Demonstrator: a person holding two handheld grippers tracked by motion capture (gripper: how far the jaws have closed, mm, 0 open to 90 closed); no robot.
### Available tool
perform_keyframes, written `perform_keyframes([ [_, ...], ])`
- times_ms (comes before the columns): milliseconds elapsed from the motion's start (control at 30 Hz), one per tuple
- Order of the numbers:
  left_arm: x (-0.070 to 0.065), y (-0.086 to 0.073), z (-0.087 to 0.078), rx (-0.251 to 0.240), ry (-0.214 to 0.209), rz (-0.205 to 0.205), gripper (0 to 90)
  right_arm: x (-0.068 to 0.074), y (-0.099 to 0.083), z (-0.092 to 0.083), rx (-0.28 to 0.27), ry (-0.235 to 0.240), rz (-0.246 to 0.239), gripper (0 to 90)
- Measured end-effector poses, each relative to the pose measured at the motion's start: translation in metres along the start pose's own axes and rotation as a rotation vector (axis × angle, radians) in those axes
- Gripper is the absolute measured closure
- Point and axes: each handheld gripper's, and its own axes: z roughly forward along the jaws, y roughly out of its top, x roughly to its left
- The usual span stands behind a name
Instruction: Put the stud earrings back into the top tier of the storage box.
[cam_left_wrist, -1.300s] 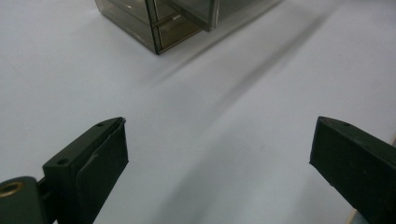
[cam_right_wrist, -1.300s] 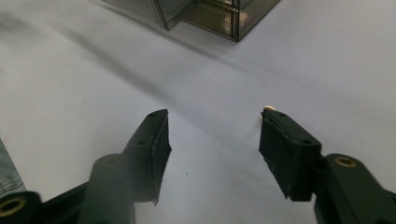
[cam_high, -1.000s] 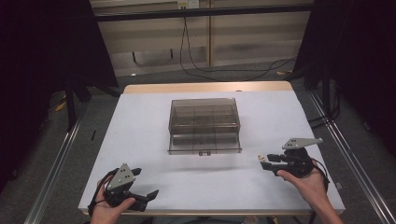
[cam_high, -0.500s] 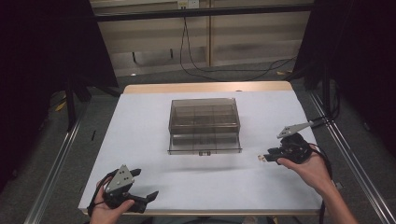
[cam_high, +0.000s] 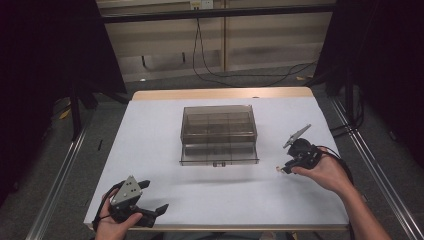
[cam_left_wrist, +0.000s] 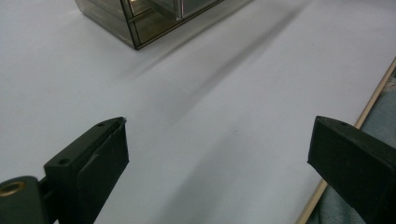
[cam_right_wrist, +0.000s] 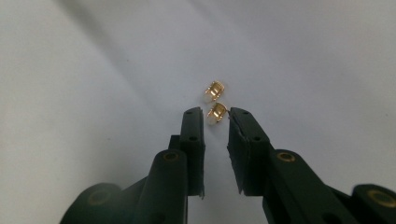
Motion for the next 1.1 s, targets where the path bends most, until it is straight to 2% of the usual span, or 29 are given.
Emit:
perform_keyframes([
  [133,0.0,-0.001,0.0,0.009,0.004,0.006,5.0,0.0,0.006,0.006,0.041,-0.002,-0.023,78.7],
  [300,-0.001,-0.001,0.001,0.013,-0.005,0.016,5.1,0.001,0.01,0.01,0.081,-0.003,-0.024,79.3],
  [467,-0.002,-0.001,0.001,0.016,-0.005,0.02,5.1,-0.002,0.013,0.012,0.085,-0.002,-0.031,79.1],
  [567,0.0,-0.001,0.001,0.013,-0.001,0.011,5.1,-0.003,0.015,0.014,0.119,-0.002,-0.029,79.3],
  [633,0.001,-0.001,0.001,0.013,0.002,0.011,5.1,-0.004,0.015,0.015,0.121,0.008,-0.025,79.8],
  [800,0.002,-0.002,0.001,0.016,0.005,0.016,5.2,-0.004,0.018,0.019,0.163,0.01,-0.041,84.4],
  [933,0.002,-0.002,0.002,0.02,0.004,0.02,5.1,-0.005,0.02,0.019,0.165,0.01,-0.055,85.2],
  [967,0.002,-0.002,0.002,0.021,0.006,0.021,5.2,-0.004,0.02,0.019,0.167,0.012,-0.039,85.2],
  [1100,0.001,-0.002,0.001,0.021,0.006,0.024,5.2,-0.007,0.021,0.02,0.167,0.01,-0.037,84.5],
])
